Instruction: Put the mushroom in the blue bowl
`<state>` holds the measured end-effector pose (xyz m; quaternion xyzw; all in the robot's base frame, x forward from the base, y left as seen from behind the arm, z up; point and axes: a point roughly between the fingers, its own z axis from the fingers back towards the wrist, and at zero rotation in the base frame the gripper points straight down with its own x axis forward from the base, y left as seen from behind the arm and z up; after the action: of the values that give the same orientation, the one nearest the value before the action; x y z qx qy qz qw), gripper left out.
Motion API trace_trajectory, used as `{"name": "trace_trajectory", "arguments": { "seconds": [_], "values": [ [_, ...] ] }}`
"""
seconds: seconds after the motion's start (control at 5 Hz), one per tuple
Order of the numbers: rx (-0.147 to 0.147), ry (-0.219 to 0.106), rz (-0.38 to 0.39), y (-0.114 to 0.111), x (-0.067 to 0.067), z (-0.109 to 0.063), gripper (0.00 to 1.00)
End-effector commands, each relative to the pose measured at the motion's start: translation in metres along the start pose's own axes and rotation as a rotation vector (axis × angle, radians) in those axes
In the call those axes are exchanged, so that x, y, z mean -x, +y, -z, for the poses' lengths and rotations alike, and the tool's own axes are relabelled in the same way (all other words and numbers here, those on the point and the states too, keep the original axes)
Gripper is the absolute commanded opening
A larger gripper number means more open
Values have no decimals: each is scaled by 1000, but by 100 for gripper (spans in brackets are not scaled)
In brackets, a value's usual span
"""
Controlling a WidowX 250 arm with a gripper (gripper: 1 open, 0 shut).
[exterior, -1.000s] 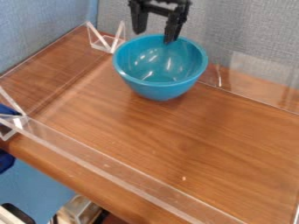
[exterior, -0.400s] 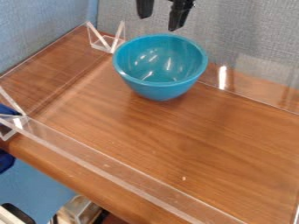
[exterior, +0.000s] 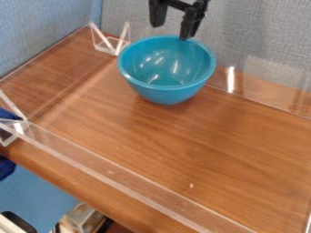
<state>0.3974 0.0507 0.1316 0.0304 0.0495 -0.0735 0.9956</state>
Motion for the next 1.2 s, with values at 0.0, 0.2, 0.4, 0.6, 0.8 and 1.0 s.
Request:
{"name": "trace_trajectory", "arguments": {
  "seconds": [0.0, 0.2, 0.4, 0.6, 0.8, 1.0],
  "values": [
    [-19, -54, -41, 3, -5, -26, 100],
    [-11, -32, -56, 1, -13, -14, 100],
    [-10, -19, -70, -4, -14, -8, 100],
    [-13, -14, -53, -3, -5, -5, 100],
    [-27, -27, -43, 3, 13, -18, 100],
    [-37, -29, -119, 16, 20, -45, 100]
  ]
}}
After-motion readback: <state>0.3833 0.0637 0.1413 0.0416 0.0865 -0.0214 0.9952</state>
